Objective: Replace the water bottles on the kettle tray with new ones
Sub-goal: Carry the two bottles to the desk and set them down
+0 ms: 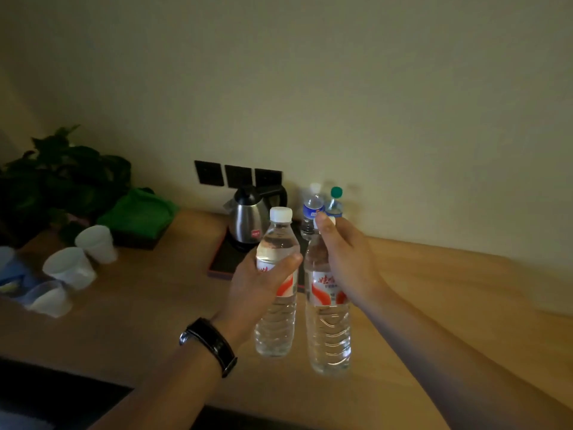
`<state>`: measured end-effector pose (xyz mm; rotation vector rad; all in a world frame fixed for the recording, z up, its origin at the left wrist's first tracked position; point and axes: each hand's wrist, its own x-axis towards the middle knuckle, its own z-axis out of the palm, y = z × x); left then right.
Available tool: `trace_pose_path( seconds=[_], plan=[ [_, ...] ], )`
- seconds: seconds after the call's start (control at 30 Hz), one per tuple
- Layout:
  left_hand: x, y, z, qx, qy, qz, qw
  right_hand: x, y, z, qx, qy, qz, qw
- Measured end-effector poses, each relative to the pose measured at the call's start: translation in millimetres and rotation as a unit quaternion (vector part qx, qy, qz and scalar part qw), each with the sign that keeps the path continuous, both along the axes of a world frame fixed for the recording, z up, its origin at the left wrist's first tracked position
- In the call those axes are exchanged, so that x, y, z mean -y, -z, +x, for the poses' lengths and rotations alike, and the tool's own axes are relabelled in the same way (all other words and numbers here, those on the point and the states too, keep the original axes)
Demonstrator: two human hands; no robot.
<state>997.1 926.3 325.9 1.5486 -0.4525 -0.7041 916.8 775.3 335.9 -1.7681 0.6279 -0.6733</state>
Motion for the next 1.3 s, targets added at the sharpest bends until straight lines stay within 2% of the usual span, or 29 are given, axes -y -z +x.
trace_pose_path(
  seconds=[0.23,0.4,0.6,0.97,1.3],
  plan=[
    [47.1,46.2,39.8,0.032,0.032,0.054,0.998,33.0,58.5,10.2,-0.015,-0.006,-0.12,0.993],
    [63.2,90.8,69.2,0.059,0.099,0.103,0.988,48.7,108.1,13.8,-0.028,-0.004,-0.093,0.995],
    [76.9,132.6,89.2,0.06,0.13,0.127,0.982,56.5,146.2,9.2,-0.006,0.032,-0.098,0.995],
    [92.1,168.3,81.0,0.077,0.178,0.136,0.971,46.2,180.7,4.3,0.024,0.04,-0.082,0.996],
    [88.9,173.5,79.1,0.088,0.186,0.131,0.97,52.3,178.4,9.1,0.02,0.019,-0.099,0.995]
  ],
)
